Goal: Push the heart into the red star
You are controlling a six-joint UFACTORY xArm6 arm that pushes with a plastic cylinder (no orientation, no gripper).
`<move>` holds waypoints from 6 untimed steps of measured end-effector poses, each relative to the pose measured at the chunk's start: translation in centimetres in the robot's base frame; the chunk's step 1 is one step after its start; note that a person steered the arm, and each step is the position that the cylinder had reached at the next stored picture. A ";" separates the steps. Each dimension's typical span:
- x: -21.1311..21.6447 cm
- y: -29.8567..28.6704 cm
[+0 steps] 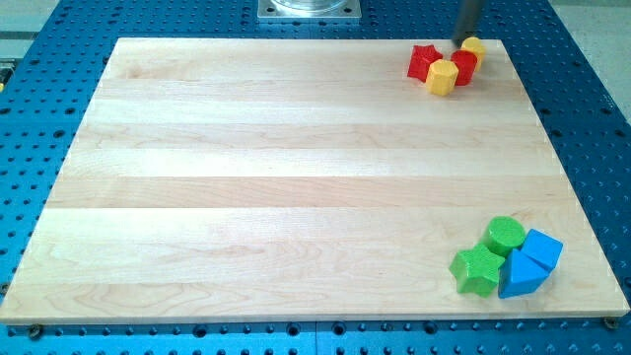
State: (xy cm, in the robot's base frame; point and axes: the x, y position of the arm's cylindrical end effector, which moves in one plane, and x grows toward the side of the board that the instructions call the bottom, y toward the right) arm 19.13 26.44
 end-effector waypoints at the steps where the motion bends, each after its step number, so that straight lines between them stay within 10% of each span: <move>1: 0.3 4.1; 6: 5.3 -0.9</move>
